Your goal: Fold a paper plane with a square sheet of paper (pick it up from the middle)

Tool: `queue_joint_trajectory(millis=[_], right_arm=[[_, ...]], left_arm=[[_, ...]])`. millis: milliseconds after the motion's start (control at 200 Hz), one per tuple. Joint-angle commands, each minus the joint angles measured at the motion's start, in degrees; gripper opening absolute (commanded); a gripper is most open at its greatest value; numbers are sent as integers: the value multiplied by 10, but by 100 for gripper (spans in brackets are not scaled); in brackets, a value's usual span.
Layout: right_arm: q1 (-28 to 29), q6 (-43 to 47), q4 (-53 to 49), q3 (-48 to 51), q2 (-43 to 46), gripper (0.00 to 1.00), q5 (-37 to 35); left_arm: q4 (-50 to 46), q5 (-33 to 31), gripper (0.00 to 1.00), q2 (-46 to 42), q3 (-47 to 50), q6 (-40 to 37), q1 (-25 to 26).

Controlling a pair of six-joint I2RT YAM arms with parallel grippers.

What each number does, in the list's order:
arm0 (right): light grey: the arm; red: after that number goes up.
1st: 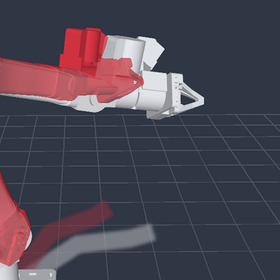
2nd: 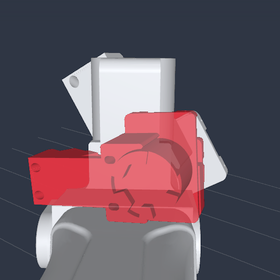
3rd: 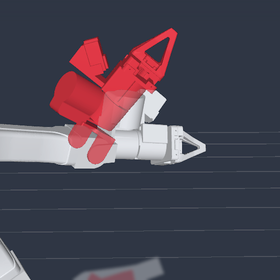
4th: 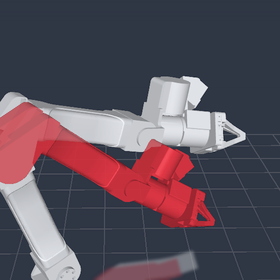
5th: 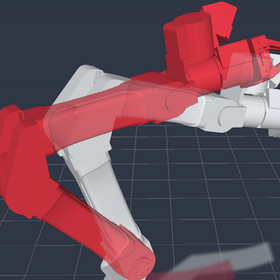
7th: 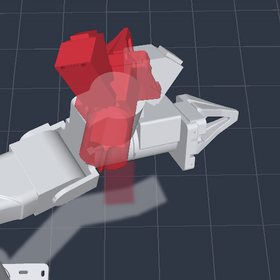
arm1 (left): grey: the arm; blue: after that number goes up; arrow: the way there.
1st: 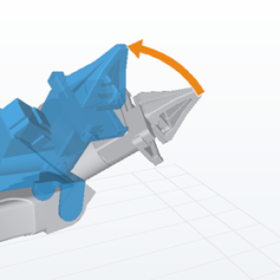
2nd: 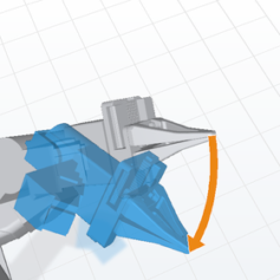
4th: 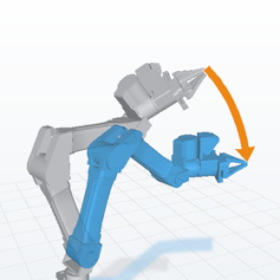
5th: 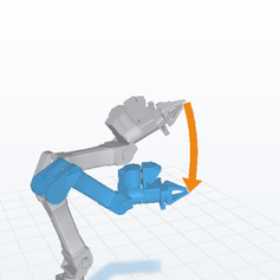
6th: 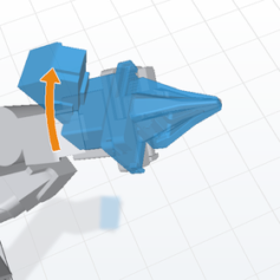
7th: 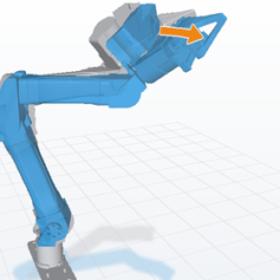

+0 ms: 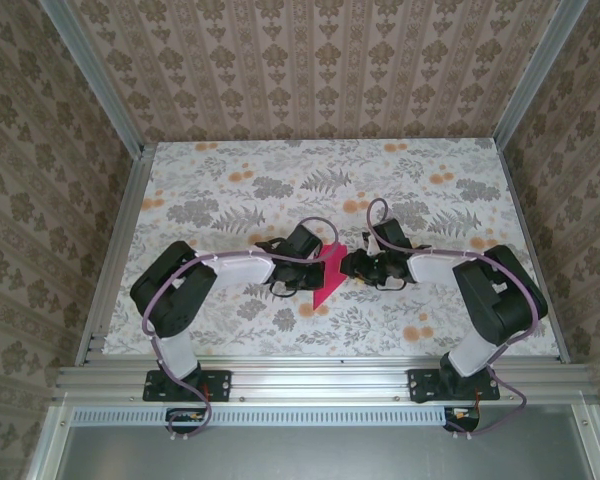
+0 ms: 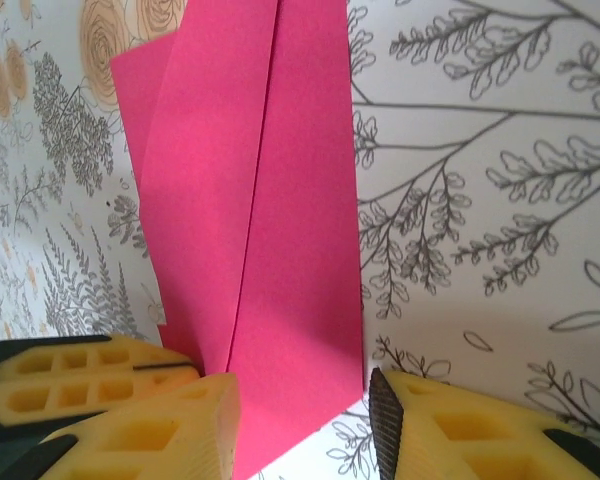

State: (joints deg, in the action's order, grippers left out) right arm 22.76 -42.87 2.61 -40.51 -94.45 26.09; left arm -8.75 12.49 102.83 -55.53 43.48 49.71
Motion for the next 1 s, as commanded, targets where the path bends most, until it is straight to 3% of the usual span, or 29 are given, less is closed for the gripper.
queue_joint_trajectory(millis=[0, 560, 995], right_arm=[[1, -13, -17, -18, -18, 41, -22], [1, -45, 49, -9, -17, 41, 38], [3, -49, 97, 8, -31, 41, 59]], left_arm=[[3, 13, 0, 5, 27, 7, -4], [20, 24, 0, 4, 34, 16, -6], [89, 60, 0, -2, 64, 43, -12]])
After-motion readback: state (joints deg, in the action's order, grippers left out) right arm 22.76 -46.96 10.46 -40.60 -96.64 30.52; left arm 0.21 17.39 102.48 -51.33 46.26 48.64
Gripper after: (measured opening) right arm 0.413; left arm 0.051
